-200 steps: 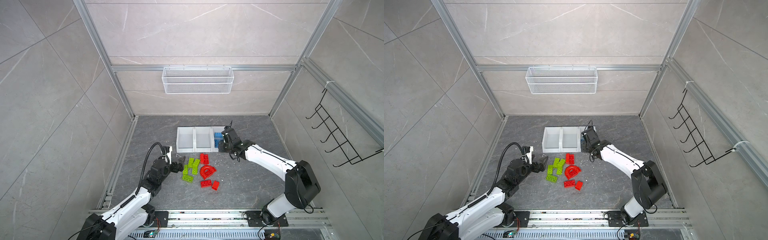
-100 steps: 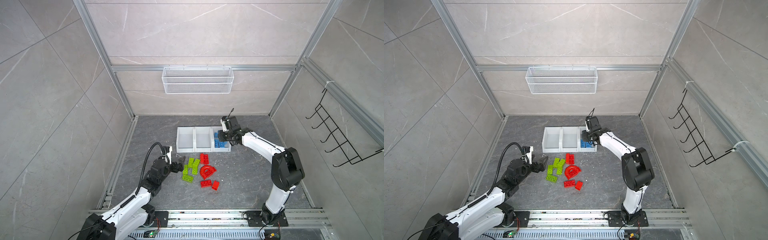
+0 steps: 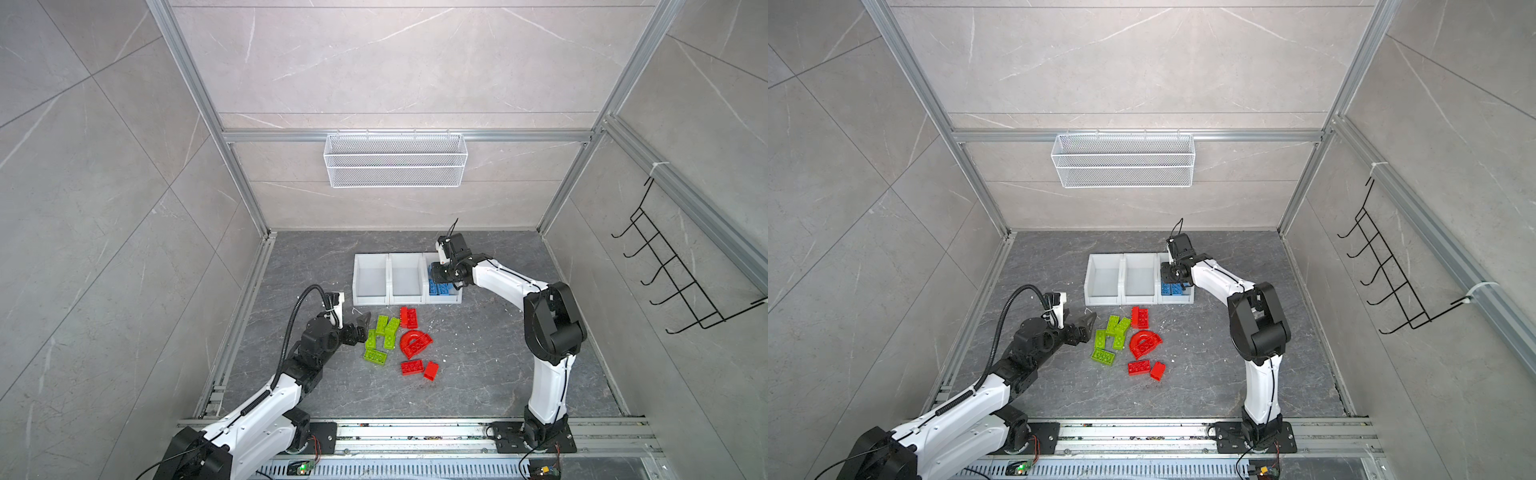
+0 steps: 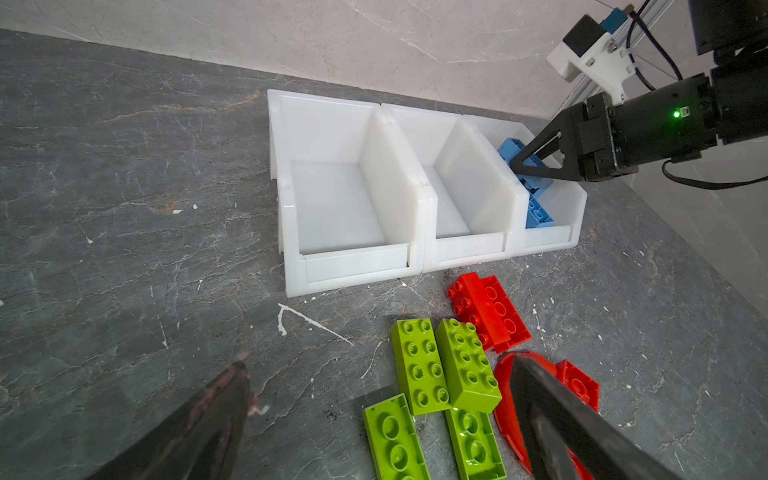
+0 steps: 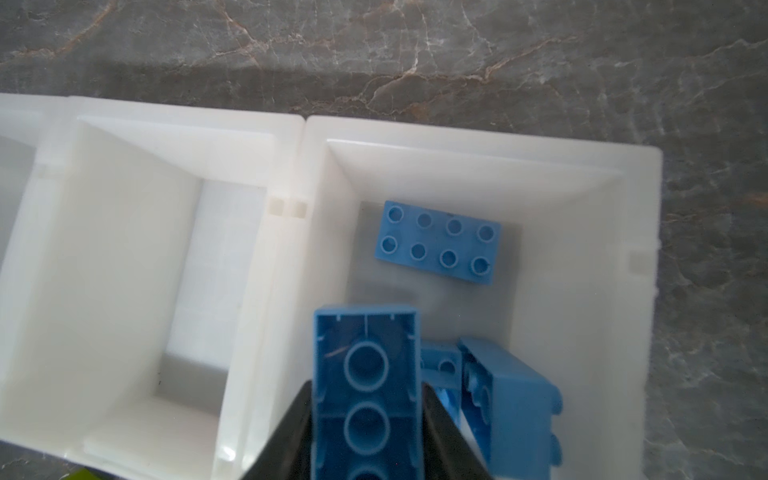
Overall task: Sort the legos into containers by color
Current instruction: 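Lift the blue brick over the compartment nearest the right arm, then release the blue brick and move the right gripper back to the pile, then lower the right gripper onto a small red 2x2 brick and close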
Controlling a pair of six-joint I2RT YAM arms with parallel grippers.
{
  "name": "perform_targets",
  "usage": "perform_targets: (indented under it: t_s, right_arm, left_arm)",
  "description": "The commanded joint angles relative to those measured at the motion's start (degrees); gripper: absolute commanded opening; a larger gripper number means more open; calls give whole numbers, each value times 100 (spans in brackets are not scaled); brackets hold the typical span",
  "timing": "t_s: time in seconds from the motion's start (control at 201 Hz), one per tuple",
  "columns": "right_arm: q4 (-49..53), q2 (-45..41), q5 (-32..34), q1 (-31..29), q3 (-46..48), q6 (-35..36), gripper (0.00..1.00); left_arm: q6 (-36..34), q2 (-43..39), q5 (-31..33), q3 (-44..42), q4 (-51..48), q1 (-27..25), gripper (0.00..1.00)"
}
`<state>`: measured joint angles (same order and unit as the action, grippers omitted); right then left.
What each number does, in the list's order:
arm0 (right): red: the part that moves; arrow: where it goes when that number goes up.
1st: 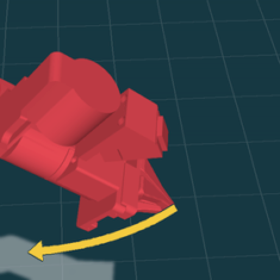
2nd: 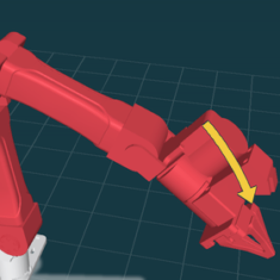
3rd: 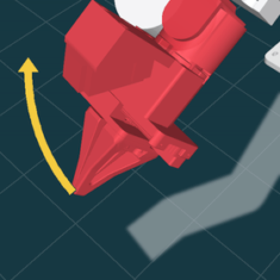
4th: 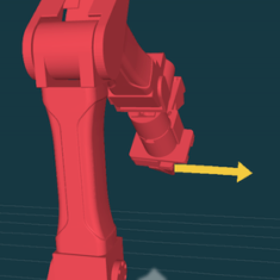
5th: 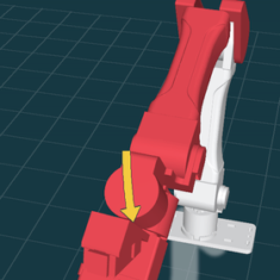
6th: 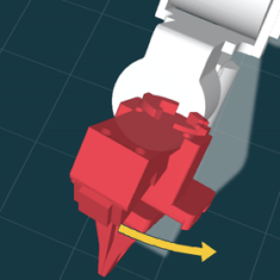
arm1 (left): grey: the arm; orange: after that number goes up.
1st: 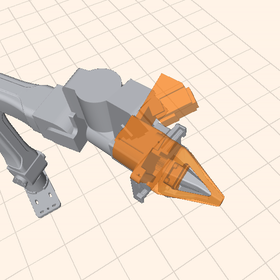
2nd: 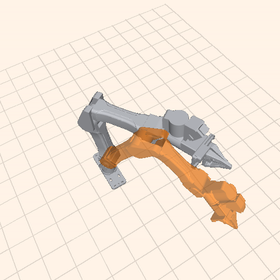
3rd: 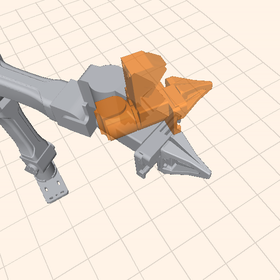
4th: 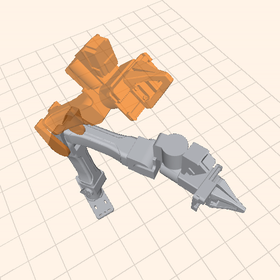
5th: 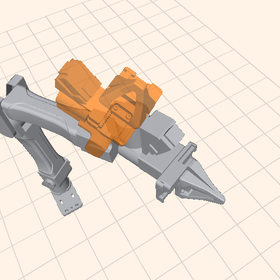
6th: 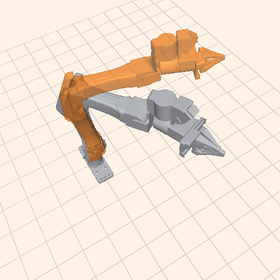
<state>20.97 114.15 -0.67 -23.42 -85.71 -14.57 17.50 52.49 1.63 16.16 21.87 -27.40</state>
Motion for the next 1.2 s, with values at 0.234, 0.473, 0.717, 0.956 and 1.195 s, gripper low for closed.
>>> perform_targets:
  t_s: [0.234, 0.473, 0.717, 0.956, 1.195]
  right_arm:
    - [390, -340, 255, 46, -415, -81, 68]
    - [11, -1939, -384, -8, 825, -316, 68]
    - [-265, -3603, -181, -1103, 2693, -743, 70]
    - [-80, -4502, 780, -2216, 4129, -1622, 70]
    - [65, -4710, 1184, -2888, 4736, -2069, 71]
  left_arm:
    - [84, 5, -18, 68, 285, -3, 100]
    - [-6, -149, 87, 75, 158, -5, 100]
    - [-19, -254, 262, 84, 28, -3, 100]
    - [-49, -189, 258, 97, 38, -3, 100]
    - [-147, -183, 154, 121, 17, -7, 100]
